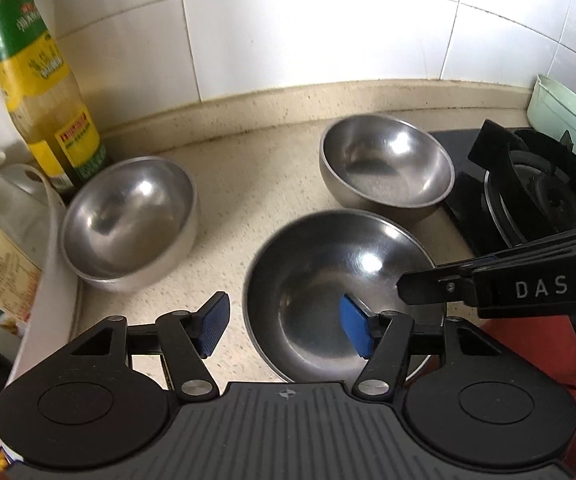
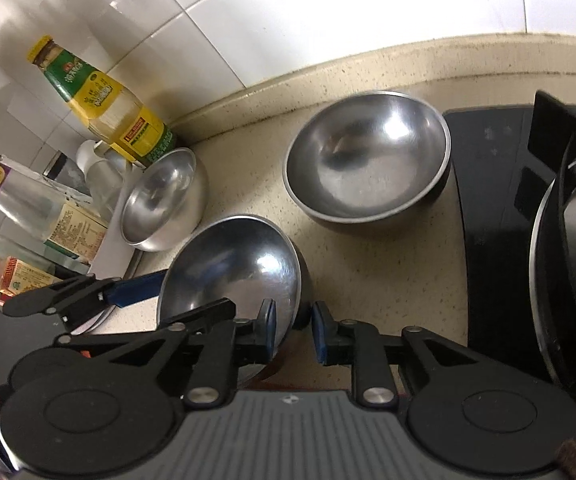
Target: Organize plates and bowls
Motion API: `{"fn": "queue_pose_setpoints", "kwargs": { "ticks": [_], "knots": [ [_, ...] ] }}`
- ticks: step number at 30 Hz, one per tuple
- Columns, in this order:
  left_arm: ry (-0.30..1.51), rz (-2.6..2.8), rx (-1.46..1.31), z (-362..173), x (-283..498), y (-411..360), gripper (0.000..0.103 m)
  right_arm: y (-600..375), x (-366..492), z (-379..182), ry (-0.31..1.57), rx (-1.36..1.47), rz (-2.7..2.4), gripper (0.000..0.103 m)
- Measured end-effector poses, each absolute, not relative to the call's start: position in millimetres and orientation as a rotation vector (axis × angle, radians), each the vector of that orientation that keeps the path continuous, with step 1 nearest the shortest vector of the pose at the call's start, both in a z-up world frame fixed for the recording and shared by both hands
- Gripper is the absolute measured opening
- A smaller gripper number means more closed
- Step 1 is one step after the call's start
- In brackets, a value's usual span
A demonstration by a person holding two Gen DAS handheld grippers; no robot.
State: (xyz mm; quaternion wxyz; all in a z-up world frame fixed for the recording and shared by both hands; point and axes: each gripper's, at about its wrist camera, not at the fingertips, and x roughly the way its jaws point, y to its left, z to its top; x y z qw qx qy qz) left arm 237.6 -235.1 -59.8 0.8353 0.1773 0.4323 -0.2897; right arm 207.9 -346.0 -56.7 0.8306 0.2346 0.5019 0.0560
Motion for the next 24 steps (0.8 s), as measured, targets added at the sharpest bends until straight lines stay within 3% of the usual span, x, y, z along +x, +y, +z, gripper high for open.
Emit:
{"fn": "queue_pose_setpoints", "kwargs": {
  "ticks": [24],
  "knots": [
    [0.701,-0.603,0.547,-26.0,240.3,-277.9,0.081,-405.6,222.2,-37.2,0.968,0.425,-0.027,0.022]
  ]
}}
